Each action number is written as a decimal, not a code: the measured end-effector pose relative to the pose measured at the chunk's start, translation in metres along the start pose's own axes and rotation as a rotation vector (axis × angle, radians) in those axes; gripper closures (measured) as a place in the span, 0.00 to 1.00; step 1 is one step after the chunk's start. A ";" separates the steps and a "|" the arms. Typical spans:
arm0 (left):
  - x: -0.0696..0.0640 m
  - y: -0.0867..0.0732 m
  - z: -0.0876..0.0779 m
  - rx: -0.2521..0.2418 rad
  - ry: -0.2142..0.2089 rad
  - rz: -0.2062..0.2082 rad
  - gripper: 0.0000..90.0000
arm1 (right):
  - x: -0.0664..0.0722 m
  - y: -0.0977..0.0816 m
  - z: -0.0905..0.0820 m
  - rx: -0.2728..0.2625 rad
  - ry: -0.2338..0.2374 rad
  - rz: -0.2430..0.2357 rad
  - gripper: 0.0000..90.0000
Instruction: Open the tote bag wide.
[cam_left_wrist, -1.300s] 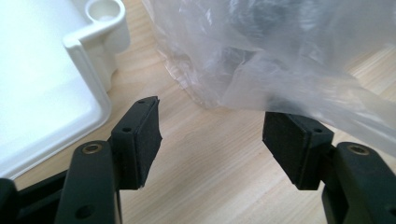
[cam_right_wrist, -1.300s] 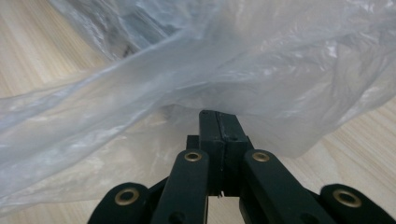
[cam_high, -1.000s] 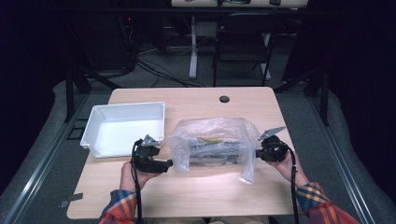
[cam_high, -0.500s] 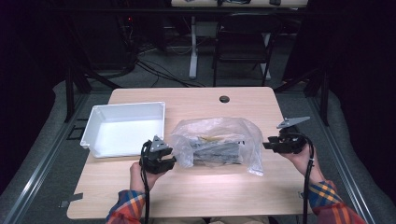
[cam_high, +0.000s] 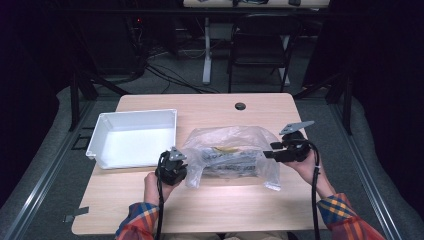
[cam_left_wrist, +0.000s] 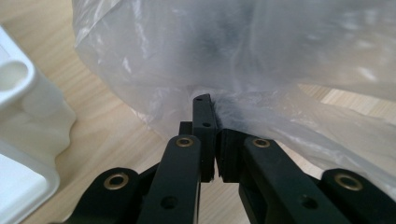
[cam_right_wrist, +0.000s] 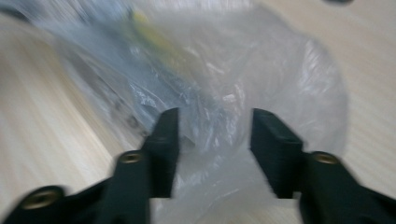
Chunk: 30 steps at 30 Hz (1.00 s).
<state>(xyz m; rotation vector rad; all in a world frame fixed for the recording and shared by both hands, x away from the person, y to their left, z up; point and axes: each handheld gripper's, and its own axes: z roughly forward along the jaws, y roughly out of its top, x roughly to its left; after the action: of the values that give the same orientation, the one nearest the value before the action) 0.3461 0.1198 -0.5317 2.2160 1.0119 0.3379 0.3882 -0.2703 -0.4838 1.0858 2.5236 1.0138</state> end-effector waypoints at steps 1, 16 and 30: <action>0.001 -0.001 0.002 0.011 -0.006 -0.013 0.99 | 0.000 -0.003 0.009 0.025 0.001 -0.002 0.75; 0.014 -0.010 0.018 0.121 0.025 -0.022 1.00 | -0.008 -0.025 0.050 0.136 -0.092 -0.001 1.00; 0.016 -0.010 -0.010 0.120 0.050 -0.038 0.70 | -0.006 -0.026 0.044 0.124 -0.118 -0.027 1.00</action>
<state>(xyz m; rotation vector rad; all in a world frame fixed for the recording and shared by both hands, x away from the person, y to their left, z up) 0.3460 0.1409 -0.5317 2.3019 1.1255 0.3251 0.3975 -0.2651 -0.5341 1.1065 2.5264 0.7710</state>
